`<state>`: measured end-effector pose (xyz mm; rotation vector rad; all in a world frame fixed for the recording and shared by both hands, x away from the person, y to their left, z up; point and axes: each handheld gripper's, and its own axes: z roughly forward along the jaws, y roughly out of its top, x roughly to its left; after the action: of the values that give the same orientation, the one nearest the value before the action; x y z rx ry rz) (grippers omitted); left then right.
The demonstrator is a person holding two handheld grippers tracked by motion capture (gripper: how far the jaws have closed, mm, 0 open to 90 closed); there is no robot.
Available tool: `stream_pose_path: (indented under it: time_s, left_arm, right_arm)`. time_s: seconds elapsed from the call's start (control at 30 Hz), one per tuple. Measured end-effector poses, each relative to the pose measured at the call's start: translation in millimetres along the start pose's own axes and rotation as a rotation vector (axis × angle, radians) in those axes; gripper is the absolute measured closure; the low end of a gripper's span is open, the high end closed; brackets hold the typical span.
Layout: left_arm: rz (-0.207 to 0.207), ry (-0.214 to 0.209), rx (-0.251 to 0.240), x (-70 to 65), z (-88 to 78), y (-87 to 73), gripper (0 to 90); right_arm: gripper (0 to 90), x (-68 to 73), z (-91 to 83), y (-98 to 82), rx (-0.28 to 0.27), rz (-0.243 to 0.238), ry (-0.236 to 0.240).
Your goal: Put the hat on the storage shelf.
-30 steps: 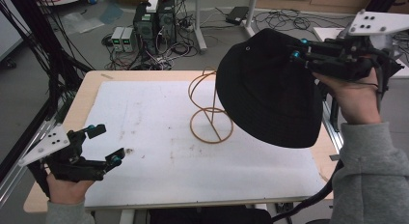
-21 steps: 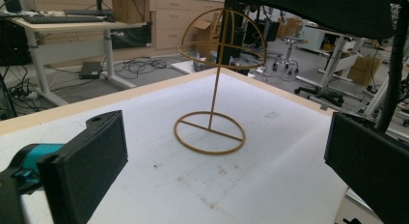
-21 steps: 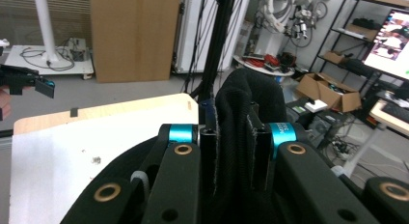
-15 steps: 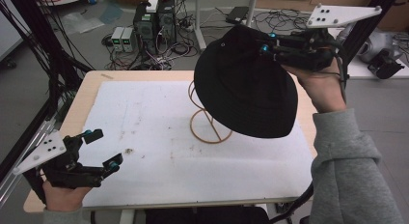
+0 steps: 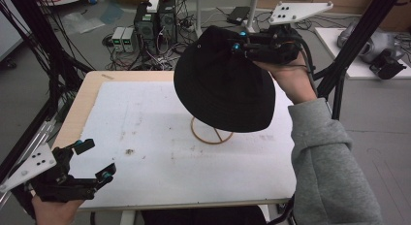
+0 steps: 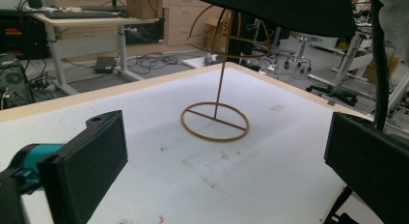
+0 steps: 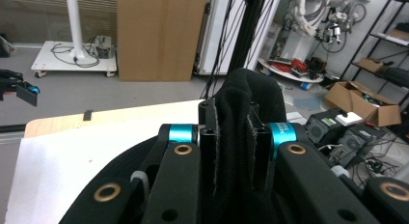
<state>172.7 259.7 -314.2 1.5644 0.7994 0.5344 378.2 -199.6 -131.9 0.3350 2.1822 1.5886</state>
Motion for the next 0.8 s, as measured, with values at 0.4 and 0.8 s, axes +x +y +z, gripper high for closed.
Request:
stream_pose_path:
  time_s: [0.4,0.8]
  left_arm:
    - [-0.006,0.023,0.007,-2.1,-7.9,-3.7,1.7]
    - [-0.014,0.014,0.018,0.2,-3.6,-6.5,1.7]
  right_arm:
    - [79.9,-8.3,19.9,-6.1,0.009,-0.02,0.0]
    - [79.9,-14.0,43.3,-24.8,0.054,0.0,-0.009]
